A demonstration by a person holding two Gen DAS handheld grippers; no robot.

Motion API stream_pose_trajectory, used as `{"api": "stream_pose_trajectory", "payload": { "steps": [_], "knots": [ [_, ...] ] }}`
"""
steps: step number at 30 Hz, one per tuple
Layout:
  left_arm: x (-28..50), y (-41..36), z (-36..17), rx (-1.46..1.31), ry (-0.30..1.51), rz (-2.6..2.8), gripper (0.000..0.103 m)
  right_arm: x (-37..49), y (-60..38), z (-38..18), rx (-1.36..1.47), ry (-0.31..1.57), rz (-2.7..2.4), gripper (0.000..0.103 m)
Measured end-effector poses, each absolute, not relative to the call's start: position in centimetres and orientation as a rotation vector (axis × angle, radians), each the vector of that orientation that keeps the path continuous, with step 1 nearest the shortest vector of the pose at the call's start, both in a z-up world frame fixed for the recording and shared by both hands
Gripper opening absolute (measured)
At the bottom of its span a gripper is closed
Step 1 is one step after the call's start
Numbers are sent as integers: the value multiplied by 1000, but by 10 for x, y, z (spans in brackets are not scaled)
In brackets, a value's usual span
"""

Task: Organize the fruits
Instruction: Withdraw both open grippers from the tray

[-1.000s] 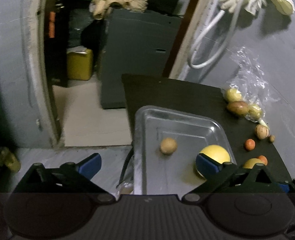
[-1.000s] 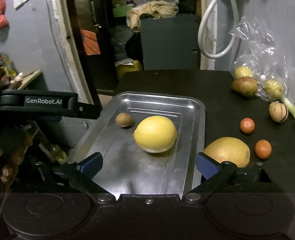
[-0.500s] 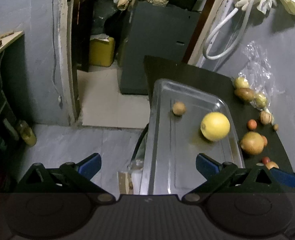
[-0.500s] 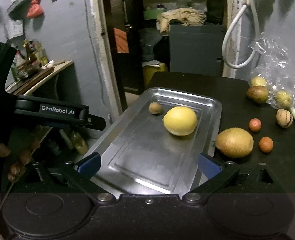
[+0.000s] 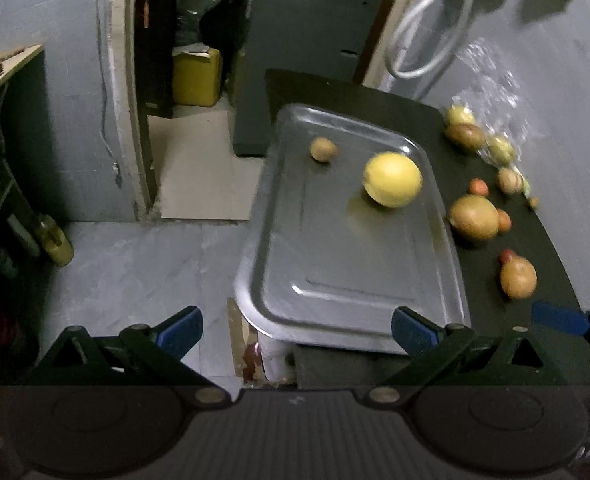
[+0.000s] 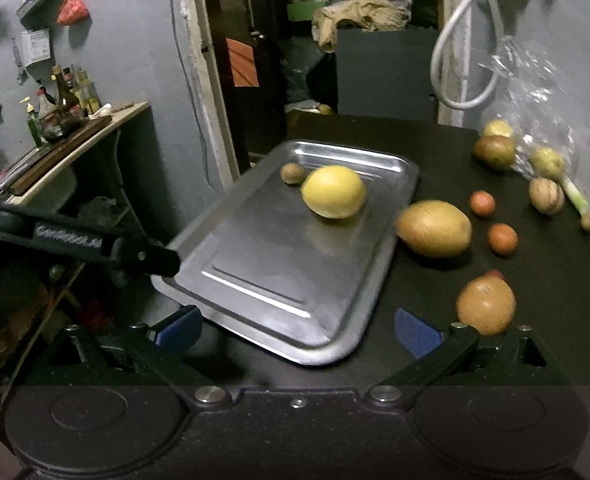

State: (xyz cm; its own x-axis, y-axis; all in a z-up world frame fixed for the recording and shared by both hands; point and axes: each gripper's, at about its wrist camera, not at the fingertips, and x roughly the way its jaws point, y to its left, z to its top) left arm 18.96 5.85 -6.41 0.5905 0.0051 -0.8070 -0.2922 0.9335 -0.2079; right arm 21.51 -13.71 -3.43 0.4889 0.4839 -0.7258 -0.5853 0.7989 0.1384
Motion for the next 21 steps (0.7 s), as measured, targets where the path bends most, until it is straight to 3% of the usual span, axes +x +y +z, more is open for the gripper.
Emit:
{"api": "stream_pose_trajectory", "payload": {
  "steps": [21],
  "knots": [
    [205,-24,-63,-260,941,96,102,229,-233,-58,-100,908,472,102]
  ]
}}
